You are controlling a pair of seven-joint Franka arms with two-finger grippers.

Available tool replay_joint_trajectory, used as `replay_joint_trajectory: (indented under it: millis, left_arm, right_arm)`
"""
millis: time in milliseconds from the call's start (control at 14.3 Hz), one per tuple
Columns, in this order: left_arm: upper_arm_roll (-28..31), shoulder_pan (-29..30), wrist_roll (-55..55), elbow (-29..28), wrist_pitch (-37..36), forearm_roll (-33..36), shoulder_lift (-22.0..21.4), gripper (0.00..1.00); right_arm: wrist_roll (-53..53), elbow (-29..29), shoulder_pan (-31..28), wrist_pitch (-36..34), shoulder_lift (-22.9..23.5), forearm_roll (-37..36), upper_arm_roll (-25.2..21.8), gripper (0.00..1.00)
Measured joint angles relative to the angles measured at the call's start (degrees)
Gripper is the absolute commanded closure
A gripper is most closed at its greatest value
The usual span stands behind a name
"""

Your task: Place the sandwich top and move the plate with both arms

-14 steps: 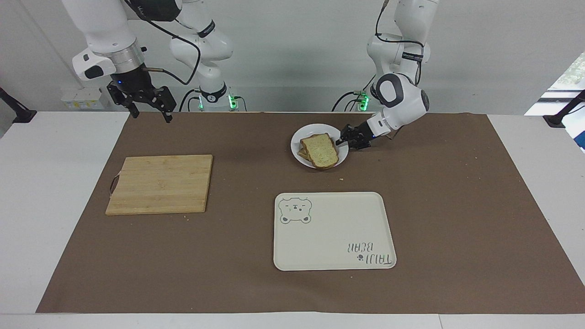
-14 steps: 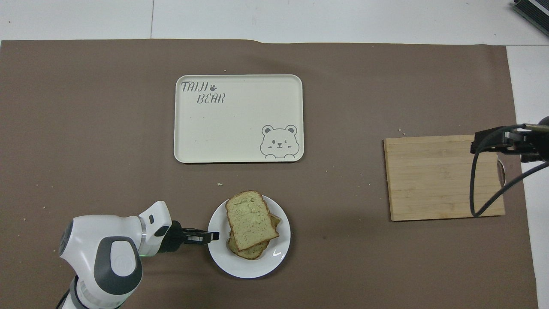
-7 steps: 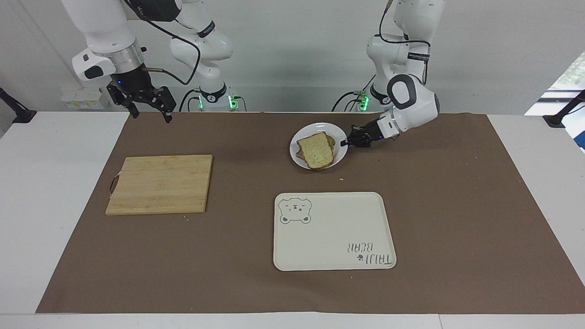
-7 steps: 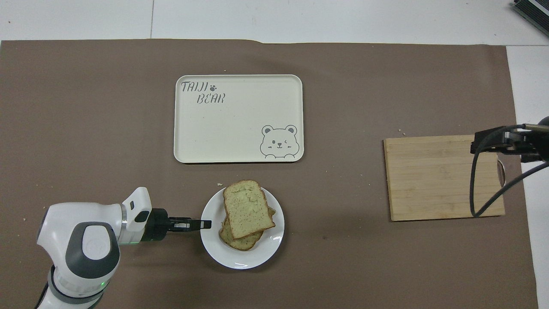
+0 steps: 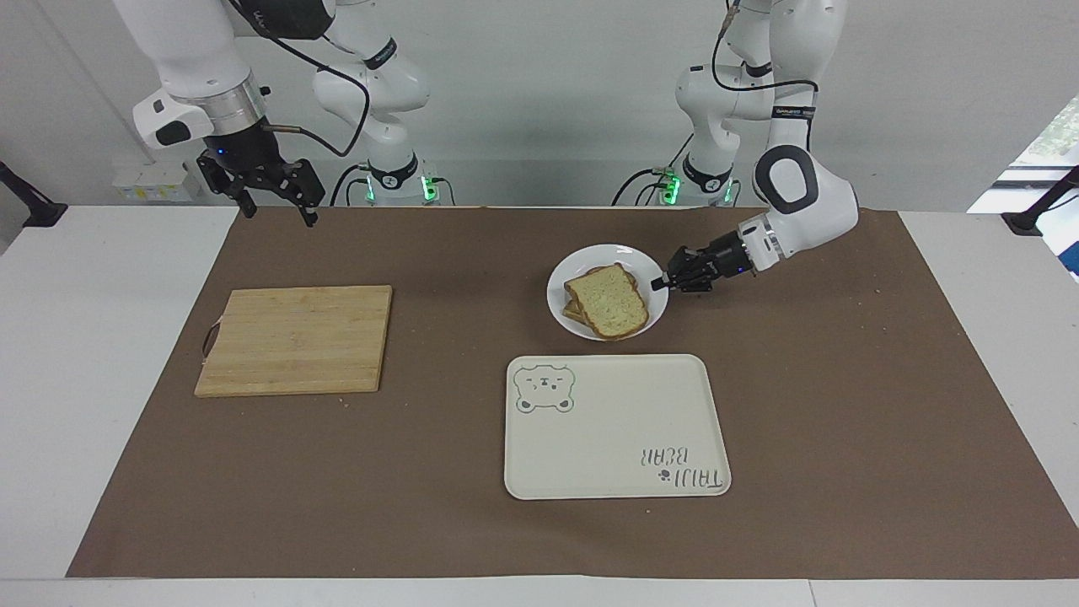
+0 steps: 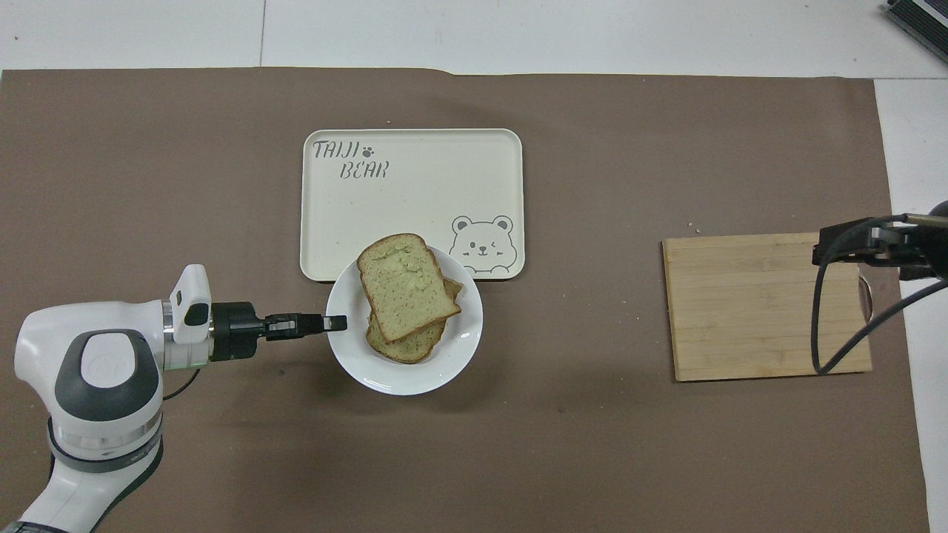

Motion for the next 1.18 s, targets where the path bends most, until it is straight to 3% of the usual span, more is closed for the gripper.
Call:
replay_joint_trajectory:
  millis: [488,1185]
  left_arm:
    - [0.1,0.4,0.3,11.0,0.1,-8.2,7.5,1.00]
    - [-2.5,0.7,0.3,25.1,4.6,-12.4,24.6,1.00]
  right_arm:
    - [0.0,0.0,0.0,0.0,0.0,0.0,0.0,0.00]
    - [0.0,0.0,0.0,0.0,0.0,0.0,0.0,0.00]
